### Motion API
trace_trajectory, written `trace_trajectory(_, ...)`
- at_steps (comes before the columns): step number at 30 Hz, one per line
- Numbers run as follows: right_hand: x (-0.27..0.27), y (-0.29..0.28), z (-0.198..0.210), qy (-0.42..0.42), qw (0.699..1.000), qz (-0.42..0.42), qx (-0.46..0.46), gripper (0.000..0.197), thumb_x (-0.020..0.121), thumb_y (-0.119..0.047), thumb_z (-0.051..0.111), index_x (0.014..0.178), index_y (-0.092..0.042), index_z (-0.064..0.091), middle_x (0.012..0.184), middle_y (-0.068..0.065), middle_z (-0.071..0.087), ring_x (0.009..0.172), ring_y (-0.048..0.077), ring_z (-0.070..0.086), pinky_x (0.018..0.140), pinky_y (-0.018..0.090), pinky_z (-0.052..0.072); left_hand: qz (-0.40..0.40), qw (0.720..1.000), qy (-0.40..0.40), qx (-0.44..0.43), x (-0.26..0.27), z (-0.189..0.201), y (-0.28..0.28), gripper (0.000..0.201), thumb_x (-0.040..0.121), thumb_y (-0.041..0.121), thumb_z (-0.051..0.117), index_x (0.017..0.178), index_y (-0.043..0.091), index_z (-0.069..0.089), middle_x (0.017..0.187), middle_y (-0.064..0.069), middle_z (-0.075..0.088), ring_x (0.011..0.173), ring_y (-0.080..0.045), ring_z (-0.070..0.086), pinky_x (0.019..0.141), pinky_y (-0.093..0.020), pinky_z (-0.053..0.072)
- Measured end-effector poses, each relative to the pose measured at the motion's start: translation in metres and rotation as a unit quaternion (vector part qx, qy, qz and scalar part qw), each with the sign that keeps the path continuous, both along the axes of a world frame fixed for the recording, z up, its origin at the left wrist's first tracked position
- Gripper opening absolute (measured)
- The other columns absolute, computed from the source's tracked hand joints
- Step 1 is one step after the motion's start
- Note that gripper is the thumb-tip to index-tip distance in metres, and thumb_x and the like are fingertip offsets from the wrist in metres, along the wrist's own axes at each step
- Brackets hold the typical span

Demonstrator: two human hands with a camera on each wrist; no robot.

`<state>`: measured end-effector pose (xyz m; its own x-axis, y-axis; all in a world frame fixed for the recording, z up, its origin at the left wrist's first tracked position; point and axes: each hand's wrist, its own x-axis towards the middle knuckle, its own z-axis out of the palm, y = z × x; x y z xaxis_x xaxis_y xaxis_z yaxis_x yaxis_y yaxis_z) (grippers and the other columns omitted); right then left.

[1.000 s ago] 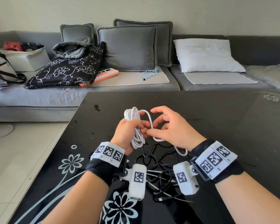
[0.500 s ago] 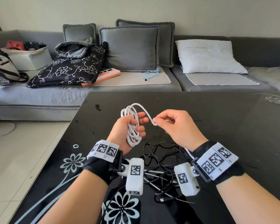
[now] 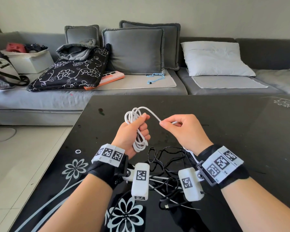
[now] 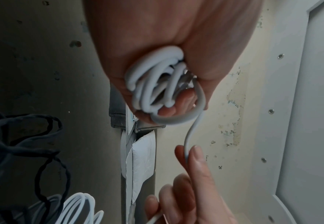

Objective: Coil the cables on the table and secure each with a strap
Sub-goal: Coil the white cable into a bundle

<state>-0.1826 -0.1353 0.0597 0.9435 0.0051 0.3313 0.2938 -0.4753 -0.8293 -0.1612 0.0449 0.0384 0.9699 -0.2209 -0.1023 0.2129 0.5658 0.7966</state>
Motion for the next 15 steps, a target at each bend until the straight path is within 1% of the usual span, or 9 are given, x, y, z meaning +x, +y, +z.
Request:
trace_trajectory(2,0.0,0.001,-0.002,-0.002,1.0,0.003,0.001,0.014,0.088,-0.028,0.074,0.083,-0.015,0.078,0.039,-0.018,0.046,0.04,0.004,0.037,0.047,0.011,0.03,0.004,1.0,-0.01,0.0,0.001,-0.001,0.0,0.013,0.096,0.02,0.061,0.097,0.007,0.062,0.056,0.003,0.031,0.046,-0.01,0.031,0.048,-0.022,0.034)
trace_trajectory(4,0.0,0.002,-0.003,0.001,1.0,0.009,-0.005,0.013,0.088,-0.028,0.073,0.082,-0.017,0.078,0.038,-0.016,0.045,0.04,0.006,0.037,0.046,0.011,0.028,0.003,1.0,-0.009,-0.007,0.002,-0.003,0.0,0.016,0.09,0.02,0.067,0.1,0.008,0.06,0.056,0.003,0.03,0.046,-0.01,0.03,0.047,-0.023,0.034)
trace_trajectory(6,-0.001,0.004,-0.004,0.004,1.0,0.019,-0.02,0.015,0.089,-0.029,0.073,0.079,-0.018,0.077,0.04,-0.015,0.044,0.041,0.007,0.036,0.046,0.012,0.028,0.0,1.0,-0.008,-0.012,0.003,-0.005,-0.001,0.012,0.092,0.019,0.066,0.098,0.01,0.061,0.056,0.004,0.03,0.046,-0.009,0.029,0.048,-0.023,0.033)
trace_trajectory(8,-0.002,0.007,-0.004,0.008,0.999,0.035,-0.035,0.018,0.089,-0.031,0.072,0.078,-0.018,0.077,0.046,-0.012,0.049,0.044,0.006,0.037,0.049,0.014,0.03,0.002,1.0,-0.011,-0.011,0.003,-0.005,-0.001,0.016,0.091,0.021,0.068,0.102,0.01,0.063,0.057,0.004,0.029,0.048,-0.01,0.028,0.051,-0.023,0.029)
trace_trajectory(9,-0.003,0.008,-0.004,0.01,0.998,0.043,-0.038,0.019,0.089,-0.031,0.071,0.078,-0.017,0.077,0.05,-0.009,0.053,0.046,0.005,0.038,0.051,0.016,0.032,0.007,1.0,-0.013,-0.006,0.002,-0.005,-0.002,0.021,0.088,0.022,0.069,0.104,0.01,0.063,0.058,0.004,0.03,0.048,-0.01,0.029,0.051,-0.024,0.03)
trace_trajectory(10,-0.004,0.009,-0.004,0.011,0.998,0.049,-0.039,0.02,0.09,-0.031,0.071,0.078,-0.017,0.078,0.053,-0.005,0.055,0.047,0.005,0.039,0.052,0.017,0.034,0.014,1.0,-0.017,0.0,0.002,-0.004,-0.002,0.022,0.087,0.021,0.07,0.105,0.011,0.063,0.058,0.003,0.032,0.048,-0.009,0.032,0.051,-0.023,0.033)
trace_trajectory(13,-0.005,0.011,-0.003,0.018,0.997,0.064,-0.042,0.021,0.09,-0.033,0.07,0.077,-0.018,0.078,0.054,0.004,0.058,0.049,0.007,0.041,0.053,0.021,0.036,0.037,0.999,-0.02,0.017,0.003,-0.004,-0.002,0.015,0.088,0.019,0.072,0.1,0.013,0.066,0.063,0.002,0.046,0.053,-0.01,0.046,0.052,-0.025,0.046)
trace_trajectory(14,-0.005,0.012,-0.003,0.02,0.996,0.07,-0.043,0.021,0.091,-0.033,0.069,0.077,-0.019,0.078,0.055,0.004,0.059,0.05,0.007,0.042,0.054,0.021,0.036,0.041,0.999,-0.02,0.023,0.004,-0.004,-0.001,0.015,0.088,0.021,0.074,0.099,0.014,0.067,0.067,0.001,0.05,0.057,-0.01,0.049,0.054,-0.026,0.048)
trace_trajectory(15,-0.006,0.013,-0.003,0.022,0.996,0.076,-0.044,0.02,0.091,-0.032,0.069,0.077,-0.021,0.078,0.055,-0.001,0.061,0.05,0.006,0.043,0.055,0.02,0.037,0.041,0.999,-0.018,0.028,0.005,-0.005,-0.001,0.016,0.087,0.022,0.075,0.098,0.014,0.066,0.069,0.0,0.053,0.059,-0.012,0.051,0.055,-0.027,0.05)
